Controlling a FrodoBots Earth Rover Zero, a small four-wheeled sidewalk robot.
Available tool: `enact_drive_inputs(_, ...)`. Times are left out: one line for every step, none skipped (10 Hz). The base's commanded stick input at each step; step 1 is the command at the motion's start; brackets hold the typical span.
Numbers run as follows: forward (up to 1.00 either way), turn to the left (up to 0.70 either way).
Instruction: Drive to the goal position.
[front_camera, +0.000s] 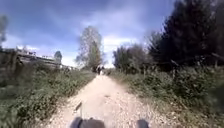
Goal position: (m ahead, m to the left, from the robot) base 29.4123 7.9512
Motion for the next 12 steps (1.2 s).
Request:
enact_drive_inputs(0.70, 0.00)
enact_drive_inputs(0.70, 0.00)
enact_drive_inputs(0.70, 0.00)
enact_drive_inputs(0.70, 0.00)
enact_drive_inputs(0.70, 0.00)
enact_drive_inputs(0.70, 0.00)
enact_drive_inputs(0.70, 0.00)
enact_drive_inputs(0.70, 0.00)
enact_drive_inputs(0.70, 0.00)
enact_drive_inputs(0.70, 0.00)
enact_drive_inputs(0.70, 0.00)
enact_drive_inputs(0.70, 0.00)
